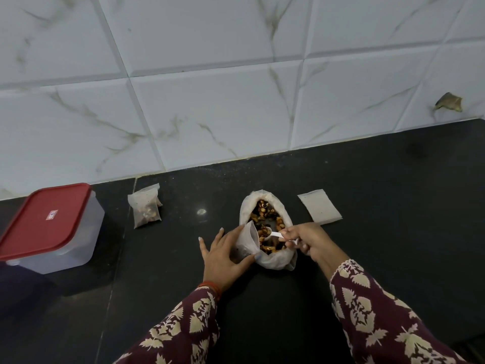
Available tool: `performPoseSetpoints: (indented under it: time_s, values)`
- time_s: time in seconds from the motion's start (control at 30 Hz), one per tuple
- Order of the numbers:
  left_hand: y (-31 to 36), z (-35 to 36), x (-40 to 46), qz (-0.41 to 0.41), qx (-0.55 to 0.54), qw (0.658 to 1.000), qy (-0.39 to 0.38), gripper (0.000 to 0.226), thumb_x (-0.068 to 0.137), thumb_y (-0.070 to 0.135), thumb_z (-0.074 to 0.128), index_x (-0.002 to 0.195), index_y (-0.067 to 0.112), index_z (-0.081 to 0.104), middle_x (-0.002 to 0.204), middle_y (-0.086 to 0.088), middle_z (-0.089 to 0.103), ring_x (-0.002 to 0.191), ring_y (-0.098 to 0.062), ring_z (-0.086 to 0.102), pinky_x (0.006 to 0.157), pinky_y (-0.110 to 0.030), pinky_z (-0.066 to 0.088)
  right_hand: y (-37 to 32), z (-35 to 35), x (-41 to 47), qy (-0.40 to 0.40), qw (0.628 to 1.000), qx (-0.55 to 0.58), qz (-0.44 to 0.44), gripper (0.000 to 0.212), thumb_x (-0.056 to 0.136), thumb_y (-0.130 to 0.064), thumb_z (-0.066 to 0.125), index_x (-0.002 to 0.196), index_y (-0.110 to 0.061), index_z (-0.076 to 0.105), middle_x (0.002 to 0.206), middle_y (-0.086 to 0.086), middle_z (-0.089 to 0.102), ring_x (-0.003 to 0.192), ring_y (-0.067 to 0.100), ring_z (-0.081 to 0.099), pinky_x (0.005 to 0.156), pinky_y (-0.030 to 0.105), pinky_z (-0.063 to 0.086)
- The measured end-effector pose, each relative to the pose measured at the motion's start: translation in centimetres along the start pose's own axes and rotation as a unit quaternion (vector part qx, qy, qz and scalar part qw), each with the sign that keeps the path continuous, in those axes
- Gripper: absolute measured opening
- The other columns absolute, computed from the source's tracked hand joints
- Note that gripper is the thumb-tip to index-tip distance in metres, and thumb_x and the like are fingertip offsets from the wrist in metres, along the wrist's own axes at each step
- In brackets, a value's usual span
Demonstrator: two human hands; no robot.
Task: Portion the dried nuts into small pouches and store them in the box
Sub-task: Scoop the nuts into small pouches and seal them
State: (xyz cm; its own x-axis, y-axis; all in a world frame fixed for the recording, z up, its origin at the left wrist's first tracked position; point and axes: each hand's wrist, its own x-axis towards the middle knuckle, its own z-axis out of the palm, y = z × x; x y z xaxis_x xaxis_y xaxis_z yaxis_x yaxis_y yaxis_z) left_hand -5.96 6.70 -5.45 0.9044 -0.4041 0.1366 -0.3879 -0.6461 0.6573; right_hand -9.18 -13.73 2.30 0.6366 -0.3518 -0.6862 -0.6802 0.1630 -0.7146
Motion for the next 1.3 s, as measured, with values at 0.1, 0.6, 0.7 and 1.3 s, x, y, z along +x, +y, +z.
performPoseSetpoints:
  time_s: [0.1,0.6,0.7,1.3]
  values:
    - [0.0,-0.1,0.2,-0.008,-0.037,0.999,0.017,0.076,0.065,0.079,0.046,0.133,0.043,0.04,0.137,0.017,0.047,0.139,-0.009,0.028,0.111,-0.046,-0.021,0.2,-0.3,-0.1,-0.002,1.0,0.021,-0.005,0.007,0.084,-0.002,0.065,0.083,-0.008,0.069,0.083,0.01,0.071,0.055,0.008,0.059,0.031,0.01,0.028]
    - [1.1,-1.7,1.6,-0.038,-0.12,0.992,0.012,0.067,0.063,0.067,0.064,0.123,0.043,0.044,0.119,0.026,0.05,0.115,0.002,0.045,0.115,-0.052,-0.008,-1.1,-0.2,-3.7,-0.01,0.987,0.012,-0.159,0.01,0.082,-0.008,0.069,0.089,-0.014,0.073,0.079,0.001,0.074,0.059,0.006,0.062,0.046,0.014,0.036]
    - [1.2,-1.8,1.6,-0.043,-0.115,0.992,0.018,0.071,0.064,0.064,0.064,0.128,0.038,0.047,0.115,0.028,0.047,0.113,0.003,0.043,0.115,-0.053,-0.006,-0.5,1.3,-4.2,0.01,0.96,-0.074,-0.27,0.012,0.079,-0.012,0.074,0.083,-0.024,0.074,0.077,-0.003,0.073,0.06,0.005,0.065,0.061,0.016,0.048]
    - [1.3,-1.5,1.6,-0.061,-0.13,0.989,0.023,0.075,0.061,0.076,0.056,0.128,0.045,0.045,0.119,0.021,0.054,0.114,-0.003,0.05,0.116,-0.055,0.0,3.5,3.2,-1.8,0.196,0.559,-0.375,-0.713,0.025,0.083,-0.024,0.053,0.075,-0.017,0.076,0.078,-0.004,0.073,0.069,0.009,0.067,0.059,0.022,0.054]
